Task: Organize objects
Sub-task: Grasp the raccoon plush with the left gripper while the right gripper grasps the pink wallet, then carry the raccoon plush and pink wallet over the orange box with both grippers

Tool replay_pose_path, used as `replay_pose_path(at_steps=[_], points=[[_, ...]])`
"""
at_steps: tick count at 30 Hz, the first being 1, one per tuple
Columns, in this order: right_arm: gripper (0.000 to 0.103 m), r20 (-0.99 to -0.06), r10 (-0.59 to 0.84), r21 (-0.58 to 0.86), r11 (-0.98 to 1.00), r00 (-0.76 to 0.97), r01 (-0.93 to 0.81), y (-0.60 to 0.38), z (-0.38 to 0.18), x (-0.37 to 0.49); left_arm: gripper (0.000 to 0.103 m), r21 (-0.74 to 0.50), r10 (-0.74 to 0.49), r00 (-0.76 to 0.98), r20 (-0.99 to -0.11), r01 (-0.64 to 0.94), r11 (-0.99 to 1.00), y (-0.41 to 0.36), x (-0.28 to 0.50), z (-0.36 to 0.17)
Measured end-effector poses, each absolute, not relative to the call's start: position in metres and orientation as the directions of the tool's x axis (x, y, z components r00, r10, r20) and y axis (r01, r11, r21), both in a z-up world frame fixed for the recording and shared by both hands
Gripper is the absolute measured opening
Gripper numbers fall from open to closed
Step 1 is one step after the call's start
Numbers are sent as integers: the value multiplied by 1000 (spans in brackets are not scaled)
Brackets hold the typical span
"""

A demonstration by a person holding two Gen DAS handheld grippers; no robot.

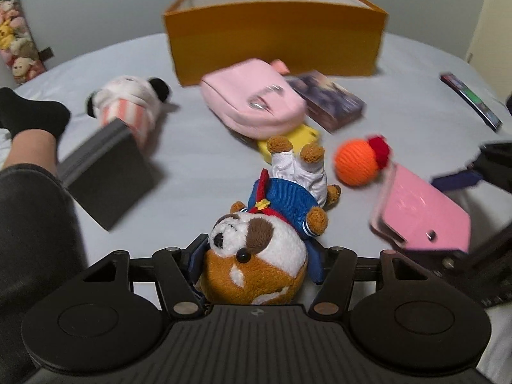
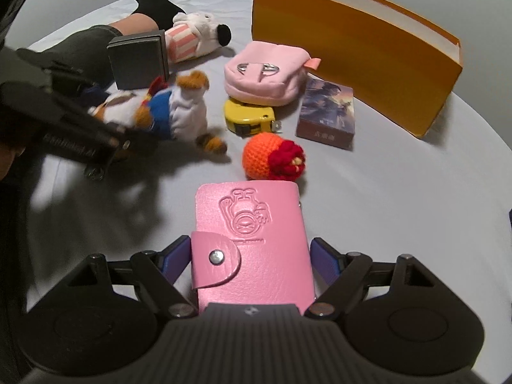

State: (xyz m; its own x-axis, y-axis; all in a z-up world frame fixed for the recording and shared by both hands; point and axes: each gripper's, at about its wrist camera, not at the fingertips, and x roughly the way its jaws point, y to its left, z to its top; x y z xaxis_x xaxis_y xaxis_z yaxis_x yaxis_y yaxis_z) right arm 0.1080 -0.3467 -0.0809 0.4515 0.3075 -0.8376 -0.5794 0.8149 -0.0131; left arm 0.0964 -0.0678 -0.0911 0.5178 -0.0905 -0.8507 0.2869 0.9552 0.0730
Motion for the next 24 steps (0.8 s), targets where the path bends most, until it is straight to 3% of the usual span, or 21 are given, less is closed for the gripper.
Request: replay_pose_path(at_steps=[5,11,16,19,24], points=[[81,-850,295,-21,808,436,-589,-348,-86,103,72,85,-84,482,-872,319,944,-84,85,-96],[82,-853,282,-44,800,439,-599,-346,-86,100,75,238,16,523,-852,360,902,-98,80,-101],[82,-854,282,-43,800,437,-599,-347,-86,99,75,227,2,524,-852,365,903,-94,80,-99],[82,-854,282,-42,799,436,-600,-348,-85,99,68,172,-38,504,-863,363,916,-88,81,-98],[81,-846,298,-24,807,442,-590,-353,-78,97,66,136,-74,504,-860,367,920,-85,81,-90]])
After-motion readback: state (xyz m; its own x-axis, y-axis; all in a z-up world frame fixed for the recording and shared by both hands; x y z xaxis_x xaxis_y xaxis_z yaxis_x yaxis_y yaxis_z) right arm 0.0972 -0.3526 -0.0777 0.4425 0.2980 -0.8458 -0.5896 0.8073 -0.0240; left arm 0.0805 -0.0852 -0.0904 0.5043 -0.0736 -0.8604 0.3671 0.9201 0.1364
